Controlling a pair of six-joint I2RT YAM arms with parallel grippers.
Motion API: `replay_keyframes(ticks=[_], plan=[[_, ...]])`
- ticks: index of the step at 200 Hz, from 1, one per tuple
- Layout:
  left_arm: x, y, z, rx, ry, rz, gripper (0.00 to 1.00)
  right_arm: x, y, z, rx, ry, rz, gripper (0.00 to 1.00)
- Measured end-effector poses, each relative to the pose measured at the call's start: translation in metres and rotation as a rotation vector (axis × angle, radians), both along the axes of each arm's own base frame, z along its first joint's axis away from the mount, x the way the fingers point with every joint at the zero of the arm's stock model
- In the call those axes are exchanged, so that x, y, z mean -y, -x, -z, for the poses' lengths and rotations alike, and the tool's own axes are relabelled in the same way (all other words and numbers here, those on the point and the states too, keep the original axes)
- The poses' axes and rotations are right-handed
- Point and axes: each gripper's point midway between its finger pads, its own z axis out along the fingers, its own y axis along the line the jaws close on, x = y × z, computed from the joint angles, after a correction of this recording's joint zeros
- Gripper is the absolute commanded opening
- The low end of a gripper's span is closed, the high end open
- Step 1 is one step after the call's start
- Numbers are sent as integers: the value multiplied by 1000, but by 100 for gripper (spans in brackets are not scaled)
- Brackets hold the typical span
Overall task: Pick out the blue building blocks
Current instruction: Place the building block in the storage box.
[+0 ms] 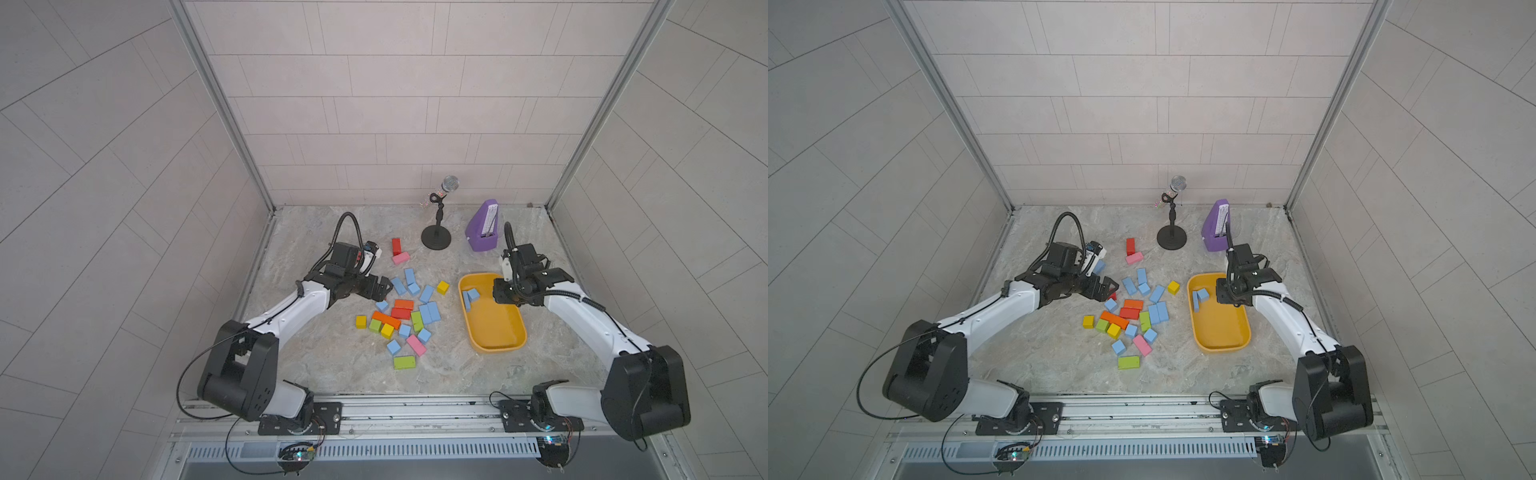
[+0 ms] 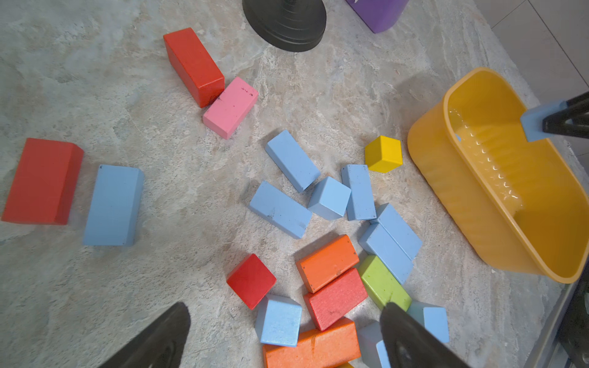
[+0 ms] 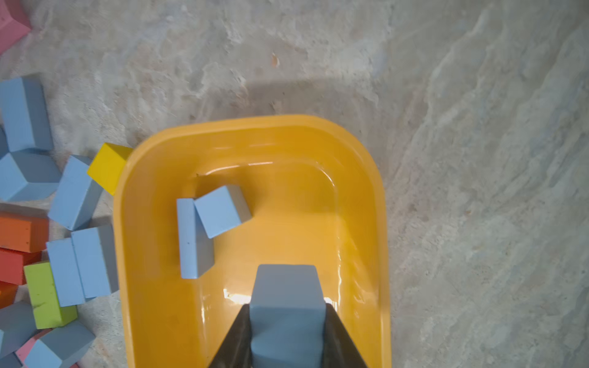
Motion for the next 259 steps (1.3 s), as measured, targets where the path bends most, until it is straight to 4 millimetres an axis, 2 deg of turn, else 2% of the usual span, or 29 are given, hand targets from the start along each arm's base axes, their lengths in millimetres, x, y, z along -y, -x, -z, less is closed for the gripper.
replay_keyframes(ticks=[31, 60, 103, 123, 166, 190, 224, 259], plan=[[8, 3, -3, -5, 44, 37, 98, 0, 10, 9, -16, -22, 2, 24], [11, 5, -4, -10, 59, 52, 98, -7, 6, 13, -20, -53, -13, 24], [11, 6, -4, -3, 56, 57, 98, -15, -1, 36, -91, -75, -30, 24], [10, 7, -7, 9, 54, 57, 98, -17, -9, 39, -105, -71, -37, 24], [9, 6, -10, 25, 52, 56, 98, -17, -42, 33, -77, -42, -57, 26], [8, 5, -10, 28, 48, 54, 98, -17, -57, 37, -82, -20, -69, 26], [8, 5, -10, 30, 43, 50, 98, -19, -60, 48, -110, -26, -83, 27], [7, 5, -10, 30, 42, 49, 98, -26, -61, 50, -114, -55, -102, 27]])
